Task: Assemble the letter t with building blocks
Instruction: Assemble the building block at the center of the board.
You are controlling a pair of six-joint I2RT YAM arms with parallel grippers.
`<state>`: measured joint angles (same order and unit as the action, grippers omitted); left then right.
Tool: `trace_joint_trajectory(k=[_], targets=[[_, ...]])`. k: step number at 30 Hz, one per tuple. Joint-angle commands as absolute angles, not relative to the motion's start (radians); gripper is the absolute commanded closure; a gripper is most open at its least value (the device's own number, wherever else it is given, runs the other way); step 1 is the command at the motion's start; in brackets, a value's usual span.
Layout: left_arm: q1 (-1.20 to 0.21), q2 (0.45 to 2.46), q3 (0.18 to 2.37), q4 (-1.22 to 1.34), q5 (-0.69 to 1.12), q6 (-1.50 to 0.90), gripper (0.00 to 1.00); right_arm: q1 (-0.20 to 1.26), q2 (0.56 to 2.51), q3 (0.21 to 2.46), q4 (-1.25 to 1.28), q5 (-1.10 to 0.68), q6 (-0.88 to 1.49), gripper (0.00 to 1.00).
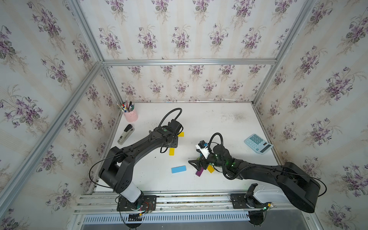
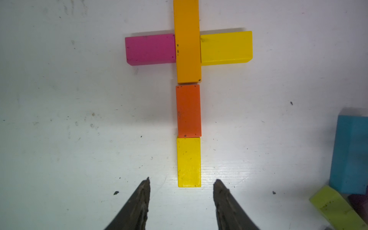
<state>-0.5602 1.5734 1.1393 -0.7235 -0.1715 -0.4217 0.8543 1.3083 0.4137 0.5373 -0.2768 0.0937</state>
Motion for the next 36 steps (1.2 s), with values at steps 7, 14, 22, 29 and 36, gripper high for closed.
trace_joint_trajectory(k=[7, 14, 22, 29, 36], targets=[[-0.561, 1.571, 1.028, -0.673, -0.112, -0.439, 0.45, 0.854, 1.307, 0.416, 0.542, -0.288, 0.091, 0.00], [-0.576, 1.627, 1.007, -0.586, -0.101, -0.461, 0.45, 0.854, 1.313, 0.417, 0.538, -0.284, 0.087, 0.00], [-0.583, 1.666, 1.035, -0.579, -0.121, -0.465, 0.36, 0.854, 1.315, 0.418, 0.535, -0.279, 0.081, 0.00], [-0.583, 1.699, 1.054, -0.574, -0.136, -0.475, 0.35, 0.854, 1.319, 0.419, 0.534, -0.282, 0.081, 0.00], [-0.583, 1.706, 1.039, -0.561, -0.149, -0.481, 0.35, 0.854, 1.322, 0.421, 0.532, -0.285, 0.081, 0.00]])
